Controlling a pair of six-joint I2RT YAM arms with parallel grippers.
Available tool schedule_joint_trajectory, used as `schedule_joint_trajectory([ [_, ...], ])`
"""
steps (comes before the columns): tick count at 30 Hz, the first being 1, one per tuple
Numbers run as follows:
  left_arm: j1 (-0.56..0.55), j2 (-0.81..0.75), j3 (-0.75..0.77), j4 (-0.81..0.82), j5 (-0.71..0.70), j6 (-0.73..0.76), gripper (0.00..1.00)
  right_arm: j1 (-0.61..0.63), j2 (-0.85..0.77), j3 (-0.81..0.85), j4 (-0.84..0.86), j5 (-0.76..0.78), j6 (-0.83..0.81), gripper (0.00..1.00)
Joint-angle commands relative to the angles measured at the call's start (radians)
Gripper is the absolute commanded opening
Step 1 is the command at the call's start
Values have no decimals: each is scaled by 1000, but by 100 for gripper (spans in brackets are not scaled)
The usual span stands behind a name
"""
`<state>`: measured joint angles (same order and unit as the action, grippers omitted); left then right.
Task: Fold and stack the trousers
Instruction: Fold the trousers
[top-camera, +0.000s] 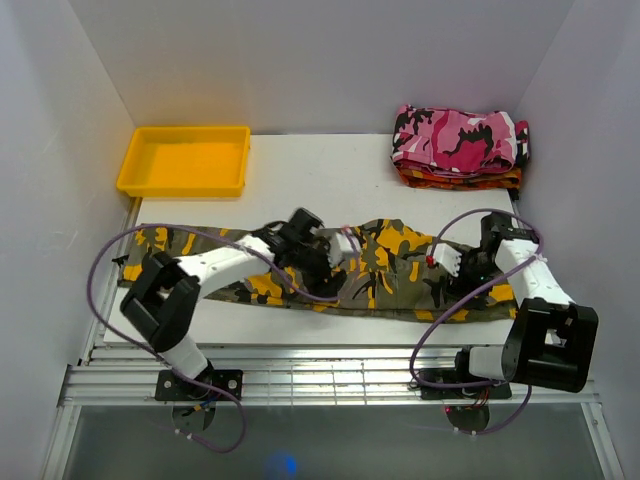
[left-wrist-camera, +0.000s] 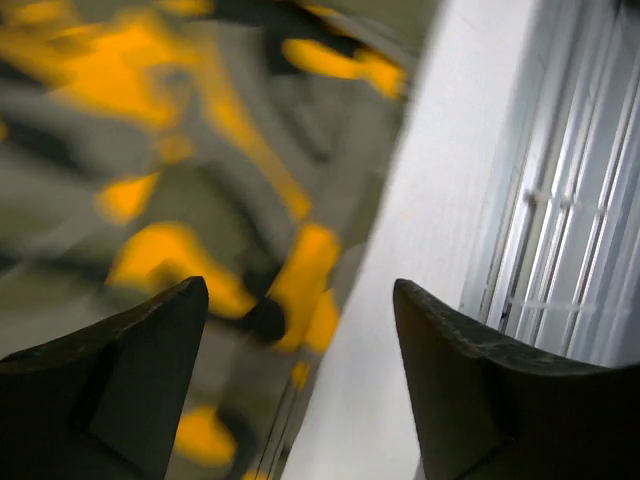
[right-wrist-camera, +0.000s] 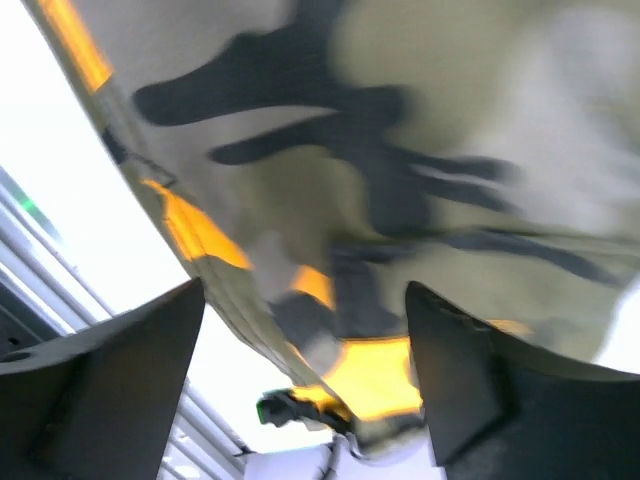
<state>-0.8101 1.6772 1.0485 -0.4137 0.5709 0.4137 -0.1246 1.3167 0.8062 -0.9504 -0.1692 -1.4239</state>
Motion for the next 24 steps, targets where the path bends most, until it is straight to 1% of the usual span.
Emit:
schedule_joint_trajectory([
  [1, 260, -203, 45, -85, -6, -196, 89, -6, -39, 125, -59, -82, 57, 88],
  [2, 385, -258, 54, -129, -23, -216, 89, -3, -21, 177, -91, -117, 77, 91],
  [3, 450, -284, 62, -152, -89, -245, 93, 0, -10, 200, -102, -136, 118, 91],
  [4, 512, -312, 61, -169, -110, -257, 98, 3, 5, 221, -112, -162, 140, 91],
  [5, 584, -338, 55, -206, -112, -268, 98, 8, 36, 255, -120, -173, 164, 92],
  [6, 730, -384, 39, -224, -100, -286, 98, 13, 51, 269, -122, -185, 183, 92],
  [7, 796, -405, 28, -241, -83, -288, 98, 16, 68, 280, -122, -205, 218, 93],
  [8, 948, -425, 16, -269, -56, -283, 98, 17, 93, 292, -113, -213, 235, 94],
  [9, 1015, -469, 2, -270, -39, -283, 98, 23, 104, 297, -107, -220, 250, 95],
  [11, 1124, -510, -48, -266, 0, -285, 98, 28, 131, 306, -93, -240, 298, 96],
  [12, 1213, -525, -64, -261, 1, -292, 98, 32, 141, 318, -90, -246, 310, 96],
  [13, 1254, -539, -88, -258, 13, -297, 98, 39, 148, 323, -88, -256, 321, 96],
  [14, 1335, -534, -97, -249, 23, -303, 98, 48, 163, 329, -90, -259, 344, 98],
  [15, 1374, -521, -102, -244, 30, -315, 98, 51, 170, 338, -87, -262, 355, 98],
  [16, 1409, -473, -107, -240, 29, -338, 96, 54, 174, 343, -85, -265, 361, 93],
  [17, 1480, -441, -108, -235, 33, -380, 94, 56, 182, 349, -85, -266, 374, 90],
  [19, 1546, -357, -114, -221, 78, -407, 91, 56, 188, 364, -76, -262, 387, 90],
  [20, 1603, -341, -133, -176, 108, -473, 90, 56, 194, 370, -76, -262, 393, 90],
  [22, 1638, -321, -165, -108, 109, -518, 90, 56, 200, 389, -83, -256, 398, 90],
  [23, 1664, -324, -207, -20, 93, -539, 90, 56, 203, 393, -88, -254, 398, 90],
  [24, 1675, -327, -229, 25, 81, -587, 90, 56, 207, 398, -94, -254, 395, 90],
])
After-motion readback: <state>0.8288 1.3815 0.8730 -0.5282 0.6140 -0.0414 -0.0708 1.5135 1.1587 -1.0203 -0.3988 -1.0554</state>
